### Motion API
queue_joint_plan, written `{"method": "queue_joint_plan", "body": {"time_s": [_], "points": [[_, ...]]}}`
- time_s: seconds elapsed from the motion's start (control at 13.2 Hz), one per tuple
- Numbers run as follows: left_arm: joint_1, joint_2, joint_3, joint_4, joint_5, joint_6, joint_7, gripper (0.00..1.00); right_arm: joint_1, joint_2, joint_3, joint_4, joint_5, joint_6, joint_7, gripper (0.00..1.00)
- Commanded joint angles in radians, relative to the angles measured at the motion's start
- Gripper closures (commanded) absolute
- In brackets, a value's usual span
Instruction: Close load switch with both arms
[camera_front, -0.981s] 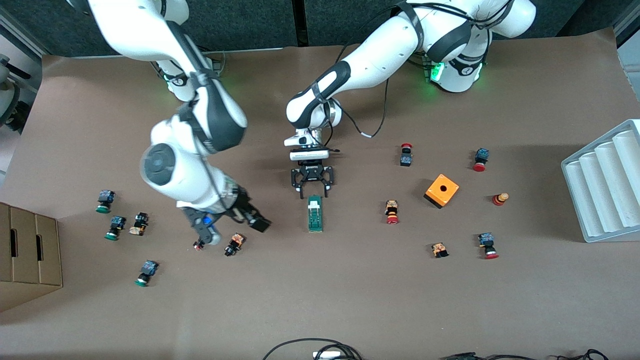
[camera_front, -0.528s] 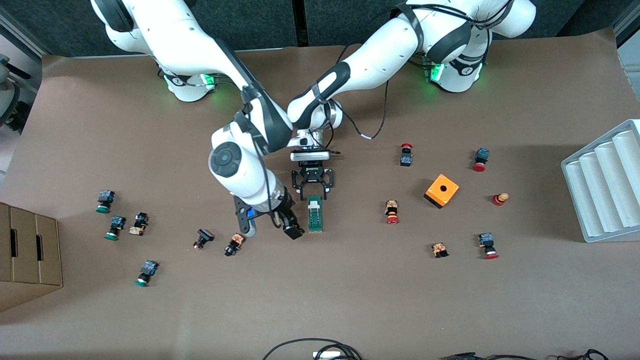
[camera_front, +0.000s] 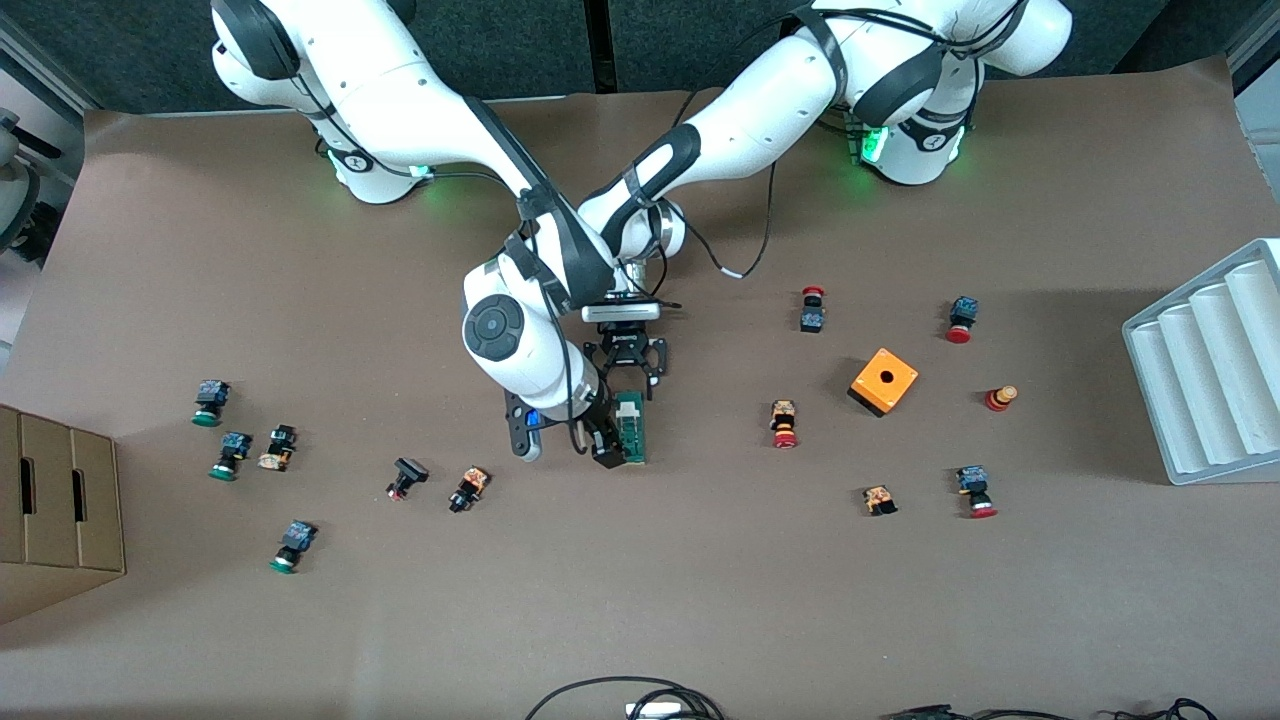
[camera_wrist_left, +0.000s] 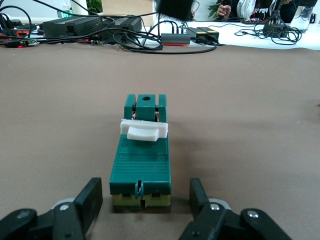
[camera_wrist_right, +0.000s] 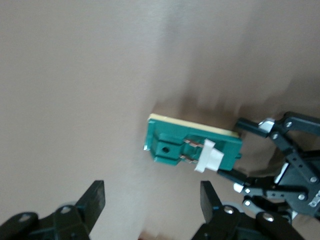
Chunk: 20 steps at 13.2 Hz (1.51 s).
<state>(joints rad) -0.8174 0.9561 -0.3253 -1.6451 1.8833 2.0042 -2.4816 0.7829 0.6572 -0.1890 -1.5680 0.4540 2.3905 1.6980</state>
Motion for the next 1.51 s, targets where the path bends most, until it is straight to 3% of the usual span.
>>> {"method": "queue_joint_plan", "body": {"time_s": [0.0,0.23,1.43], "points": [[-0.005,0.012,0.009,-0.002,0.017,-0.008,-0.030,0.23,0.029,-0.005,-0.010,-0.050,0.031,0.038,0.005,0.17],[-0.005,0.012,0.009,-0.002,0.017,-0.008,-0.030,0.23,0.032,0.001,0.013,-0.078,0.032,0.082,0.011,0.25],[-0.005,0.004,0.008,-0.009,0.017,-0.012,-0.031,0.23,0.067,0.041,0.026,-0.139,0.025,0.229,0.034,0.29]]}}
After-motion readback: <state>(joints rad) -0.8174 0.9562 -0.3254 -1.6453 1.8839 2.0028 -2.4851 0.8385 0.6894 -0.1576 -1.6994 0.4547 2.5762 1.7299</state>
